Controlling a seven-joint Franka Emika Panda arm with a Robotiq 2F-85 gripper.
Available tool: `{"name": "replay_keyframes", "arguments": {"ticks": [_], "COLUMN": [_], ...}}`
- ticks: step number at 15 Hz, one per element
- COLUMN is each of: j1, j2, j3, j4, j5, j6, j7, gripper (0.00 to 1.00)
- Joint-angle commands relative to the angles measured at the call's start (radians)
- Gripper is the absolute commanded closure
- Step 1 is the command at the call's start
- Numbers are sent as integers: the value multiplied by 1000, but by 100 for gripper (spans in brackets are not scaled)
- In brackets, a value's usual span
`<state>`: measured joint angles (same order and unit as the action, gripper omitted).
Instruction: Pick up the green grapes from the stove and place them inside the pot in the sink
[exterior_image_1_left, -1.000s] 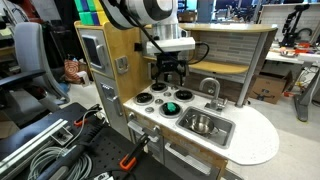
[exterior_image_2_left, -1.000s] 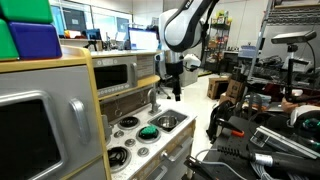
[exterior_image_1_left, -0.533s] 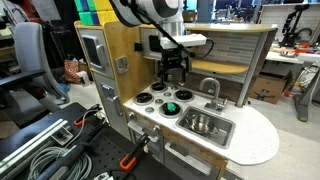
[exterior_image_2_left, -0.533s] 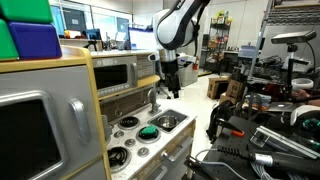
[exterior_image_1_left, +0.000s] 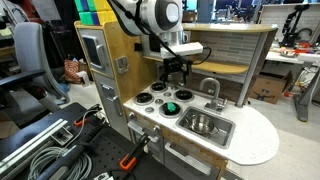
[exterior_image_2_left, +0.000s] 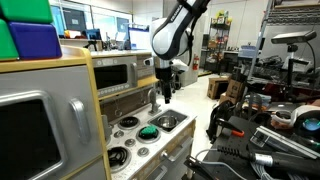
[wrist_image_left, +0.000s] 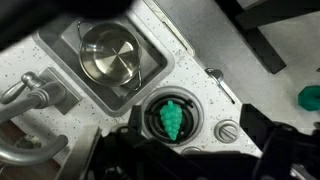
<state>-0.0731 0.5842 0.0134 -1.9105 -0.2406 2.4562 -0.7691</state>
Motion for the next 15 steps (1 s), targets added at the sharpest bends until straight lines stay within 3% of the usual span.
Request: {"name": "replay_keyframes", "arguments": {"ticks": [1, 8, 15], "j1": [9, 37, 74], "j2": [209, 479, 537], "j3": [6, 10, 35], "j4": [197, 506, 593], "j5": [14, -14, -29], "j6": [10, -64, -122], "j7": [87, 172, 108], "gripper": [0, 0, 0]}}
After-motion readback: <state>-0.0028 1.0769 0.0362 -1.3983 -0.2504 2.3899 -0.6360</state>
